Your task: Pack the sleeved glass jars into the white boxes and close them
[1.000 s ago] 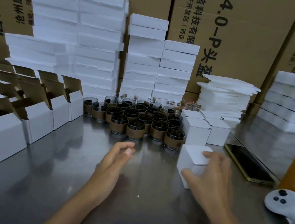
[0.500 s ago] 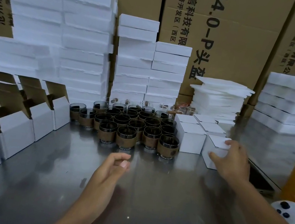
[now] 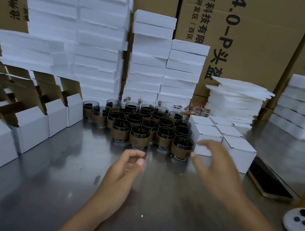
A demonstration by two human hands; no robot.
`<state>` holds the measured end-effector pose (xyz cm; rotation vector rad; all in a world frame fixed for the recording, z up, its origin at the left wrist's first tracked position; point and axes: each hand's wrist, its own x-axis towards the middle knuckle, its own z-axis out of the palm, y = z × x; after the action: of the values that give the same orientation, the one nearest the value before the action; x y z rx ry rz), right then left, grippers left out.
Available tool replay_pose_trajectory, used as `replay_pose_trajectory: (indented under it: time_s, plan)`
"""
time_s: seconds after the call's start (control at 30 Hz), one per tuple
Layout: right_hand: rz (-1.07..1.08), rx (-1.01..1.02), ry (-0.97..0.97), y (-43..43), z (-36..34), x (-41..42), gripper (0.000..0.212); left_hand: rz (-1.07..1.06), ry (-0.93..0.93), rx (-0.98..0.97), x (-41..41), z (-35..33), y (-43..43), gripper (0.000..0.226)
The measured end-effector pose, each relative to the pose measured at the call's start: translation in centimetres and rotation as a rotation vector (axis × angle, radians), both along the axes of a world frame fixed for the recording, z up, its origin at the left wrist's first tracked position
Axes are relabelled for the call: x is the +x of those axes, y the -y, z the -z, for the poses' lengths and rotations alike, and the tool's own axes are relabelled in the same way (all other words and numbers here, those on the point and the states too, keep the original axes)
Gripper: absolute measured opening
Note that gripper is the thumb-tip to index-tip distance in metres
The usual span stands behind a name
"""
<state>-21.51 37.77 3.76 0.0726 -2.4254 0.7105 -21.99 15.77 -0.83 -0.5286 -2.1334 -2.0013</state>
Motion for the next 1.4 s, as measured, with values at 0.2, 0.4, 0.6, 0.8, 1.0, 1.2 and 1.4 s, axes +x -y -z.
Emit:
replay_pose_trajectory:
  time_s: [0.2, 0.4, 0.6, 0.8, 1.0, 1.2, 1.4]
  plan:
    - [-0.2, -0.135, 0.1, 6.0, 4.4, 3.4, 0.014, -0.033, 0.002, 0.004, 1.1, -0.1, 0.6, 0.013]
    - [-0.118, -0.106, 0.107, 5.2, 5.1, 4.0, 0.017, -0.106, 0.008, -0.042, 2.4, -0.3, 1.3, 0.017]
    - [-0.107, 0.038, 0.172, 5.5, 5.0, 4.3, 0.009, -0.231, -0.019, 0.006, 3.7, -1.1, 4.5, 0.022]
    - [-0.101, 0.053, 0.2, 5.7, 4.8, 4.7, 0.01, -0.619, -0.268, -0.219, 7.0, -3.2, 14.7, 0.019]
    - [-0.085, 0.058, 0.195, 6.0, 4.7, 4.7, 0.01, -1.058, -0.263, -0.675, 8.0, -3.7, 23.6, 0.035]
    - [-0.058, 0.062, 0.164, 6.1, 4.8, 4.9, 0.017, -1.047, -0.084, -0.829, 7.6, -3.4, 25.8, 0.041]
    - [-0.062, 0.056, 0.172, 6.1, 4.8, 4.9, 0.017, -1.051, -0.135, -0.756, 8.5, -3.6, 24.9, 0.032]
